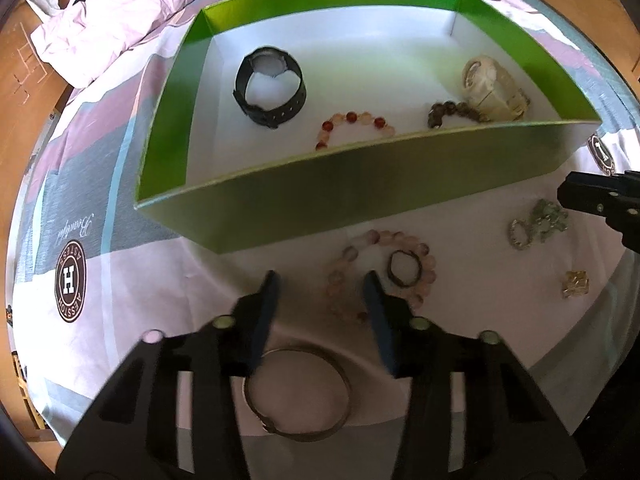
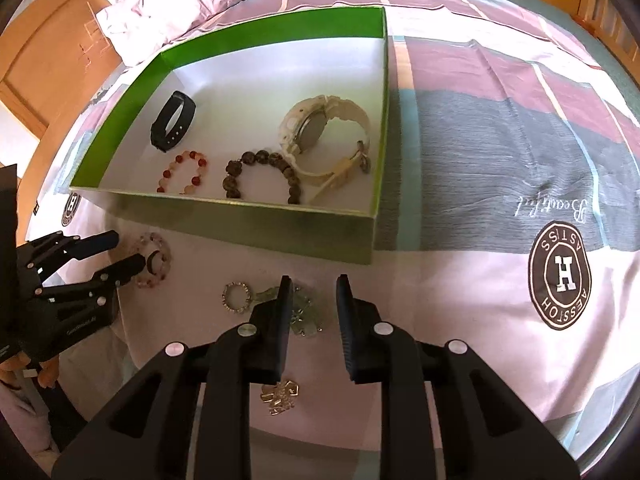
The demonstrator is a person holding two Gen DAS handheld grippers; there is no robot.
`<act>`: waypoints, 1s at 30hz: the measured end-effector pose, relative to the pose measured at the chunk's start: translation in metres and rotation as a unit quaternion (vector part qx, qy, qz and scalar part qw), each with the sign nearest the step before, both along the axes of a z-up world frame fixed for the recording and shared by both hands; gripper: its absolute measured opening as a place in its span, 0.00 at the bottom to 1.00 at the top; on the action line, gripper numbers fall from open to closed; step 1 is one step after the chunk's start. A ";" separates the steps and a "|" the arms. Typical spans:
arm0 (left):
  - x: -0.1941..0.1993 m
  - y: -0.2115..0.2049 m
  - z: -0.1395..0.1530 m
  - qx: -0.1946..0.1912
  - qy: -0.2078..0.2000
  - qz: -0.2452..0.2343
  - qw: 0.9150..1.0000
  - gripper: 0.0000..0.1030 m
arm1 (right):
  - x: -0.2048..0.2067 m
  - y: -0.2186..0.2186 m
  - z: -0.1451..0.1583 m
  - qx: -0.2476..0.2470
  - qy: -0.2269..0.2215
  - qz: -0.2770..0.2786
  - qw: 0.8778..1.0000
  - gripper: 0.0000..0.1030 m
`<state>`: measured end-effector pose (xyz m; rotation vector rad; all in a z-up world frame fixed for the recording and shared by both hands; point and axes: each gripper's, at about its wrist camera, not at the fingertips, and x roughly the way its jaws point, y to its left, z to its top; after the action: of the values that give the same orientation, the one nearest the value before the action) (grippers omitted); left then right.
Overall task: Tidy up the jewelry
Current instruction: 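Move the left tool down to the pink bead bracelet, then grasp the pink bead bracelet with the left tool while the right tool grasps the green jade charm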
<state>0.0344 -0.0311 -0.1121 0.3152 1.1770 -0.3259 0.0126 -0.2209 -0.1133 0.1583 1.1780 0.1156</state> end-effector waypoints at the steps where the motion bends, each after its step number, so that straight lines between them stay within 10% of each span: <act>1: 0.000 0.000 0.001 -0.004 0.000 0.000 1.000 0.36 | 0.000 0.001 -0.001 -0.001 0.001 0.001 1.000 0.22; 4: 0.000 0.001 0.002 -0.001 -0.006 0.004 1.000 0.16 | 0.000 0.002 -0.003 -0.005 0.002 0.003 1.000 0.22; 10: 0.011 0.022 0.004 0.002 -0.005 0.061 0.998 0.13 | 0.002 -0.009 -0.002 -0.011 0.001 -0.025 1.000 0.22; 30: 0.011 0.020 0.009 0.000 -0.012 0.054 0.998 0.37 | -0.004 0.002 -0.001 -0.069 0.005 0.017 0.997 0.24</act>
<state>0.0456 -0.0114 -0.1035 0.2531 1.1649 -0.2275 0.0088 -0.2188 -0.1143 0.0161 1.1949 0.0633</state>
